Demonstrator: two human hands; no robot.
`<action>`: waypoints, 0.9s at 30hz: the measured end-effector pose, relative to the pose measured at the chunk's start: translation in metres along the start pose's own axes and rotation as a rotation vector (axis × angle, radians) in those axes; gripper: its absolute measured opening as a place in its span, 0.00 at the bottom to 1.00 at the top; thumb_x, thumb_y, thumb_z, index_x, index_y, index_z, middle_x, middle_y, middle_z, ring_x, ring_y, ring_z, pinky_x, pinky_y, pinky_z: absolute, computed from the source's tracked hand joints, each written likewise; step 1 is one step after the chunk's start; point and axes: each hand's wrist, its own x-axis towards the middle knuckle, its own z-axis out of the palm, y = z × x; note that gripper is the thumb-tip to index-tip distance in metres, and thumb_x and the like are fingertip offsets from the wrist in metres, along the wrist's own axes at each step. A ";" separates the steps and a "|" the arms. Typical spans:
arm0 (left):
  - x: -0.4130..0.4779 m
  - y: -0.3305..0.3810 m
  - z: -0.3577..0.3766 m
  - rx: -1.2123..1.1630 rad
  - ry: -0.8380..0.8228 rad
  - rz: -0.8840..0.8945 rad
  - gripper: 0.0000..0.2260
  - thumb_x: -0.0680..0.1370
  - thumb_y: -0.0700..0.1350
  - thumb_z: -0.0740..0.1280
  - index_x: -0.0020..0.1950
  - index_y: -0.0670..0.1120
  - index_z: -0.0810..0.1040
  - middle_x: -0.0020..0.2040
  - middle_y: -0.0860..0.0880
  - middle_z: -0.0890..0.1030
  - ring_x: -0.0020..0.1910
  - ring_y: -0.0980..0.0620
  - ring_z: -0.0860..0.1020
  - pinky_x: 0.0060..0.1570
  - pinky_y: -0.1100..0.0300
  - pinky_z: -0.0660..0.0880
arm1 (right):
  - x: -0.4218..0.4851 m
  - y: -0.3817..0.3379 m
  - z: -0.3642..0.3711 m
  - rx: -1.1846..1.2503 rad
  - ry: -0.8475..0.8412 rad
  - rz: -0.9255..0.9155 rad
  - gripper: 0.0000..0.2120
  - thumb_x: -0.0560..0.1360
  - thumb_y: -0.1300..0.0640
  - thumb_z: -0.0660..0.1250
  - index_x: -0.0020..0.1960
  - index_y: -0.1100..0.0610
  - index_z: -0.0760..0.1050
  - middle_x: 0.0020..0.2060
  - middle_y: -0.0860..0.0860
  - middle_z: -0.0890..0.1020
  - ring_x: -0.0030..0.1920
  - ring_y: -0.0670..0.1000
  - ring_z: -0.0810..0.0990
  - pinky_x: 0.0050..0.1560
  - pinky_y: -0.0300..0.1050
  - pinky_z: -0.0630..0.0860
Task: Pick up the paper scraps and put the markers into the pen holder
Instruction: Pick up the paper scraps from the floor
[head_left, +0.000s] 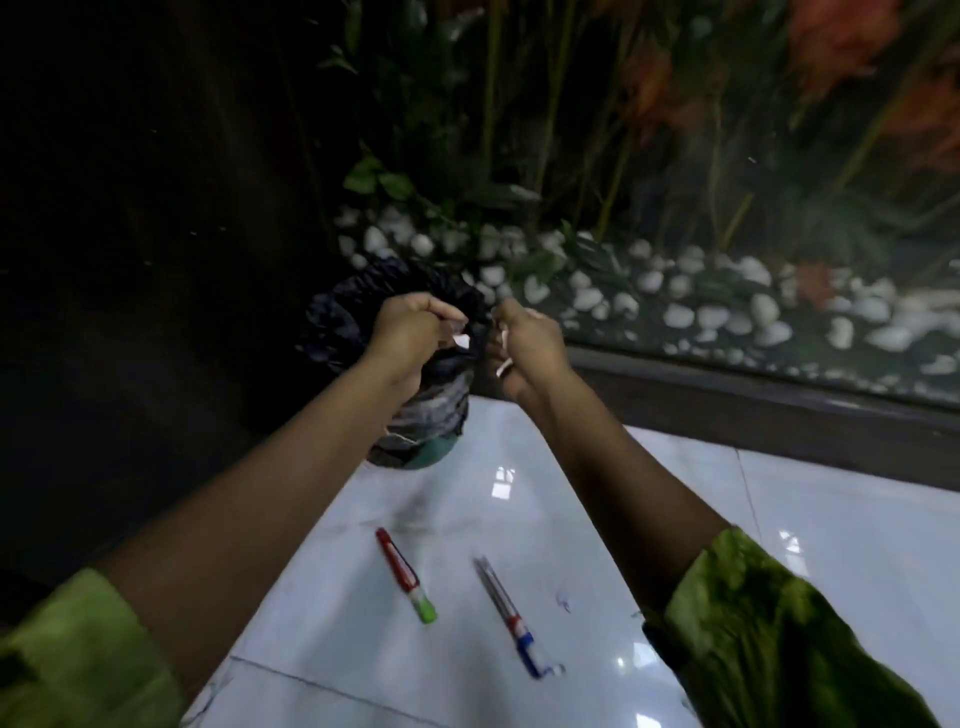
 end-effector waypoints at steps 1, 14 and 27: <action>0.011 0.006 -0.011 0.017 0.065 0.009 0.14 0.75 0.29 0.61 0.32 0.43 0.73 0.33 0.46 0.75 0.34 0.53 0.74 0.36 0.63 0.72 | 0.009 -0.004 0.014 -0.007 0.018 -0.017 0.18 0.76 0.64 0.56 0.28 0.55 0.59 0.14 0.47 0.60 0.13 0.45 0.56 0.20 0.27 0.53; 0.058 -0.028 -0.058 0.205 0.297 -0.053 0.11 0.80 0.40 0.54 0.46 0.42 0.75 0.48 0.42 0.78 0.48 0.44 0.75 0.46 0.55 0.68 | 0.065 0.036 0.069 -0.636 -0.133 -0.003 0.18 0.80 0.54 0.56 0.54 0.66 0.77 0.47 0.59 0.79 0.49 0.58 0.77 0.53 0.54 0.74; 0.024 -0.020 -0.009 0.029 0.055 0.197 0.11 0.81 0.41 0.55 0.43 0.45 0.74 0.39 0.51 0.77 0.37 0.56 0.74 0.39 0.65 0.70 | 0.037 0.009 -0.018 -0.326 0.054 -0.187 0.13 0.77 0.62 0.58 0.35 0.58 0.74 0.33 0.53 0.79 0.30 0.45 0.77 0.26 0.30 0.70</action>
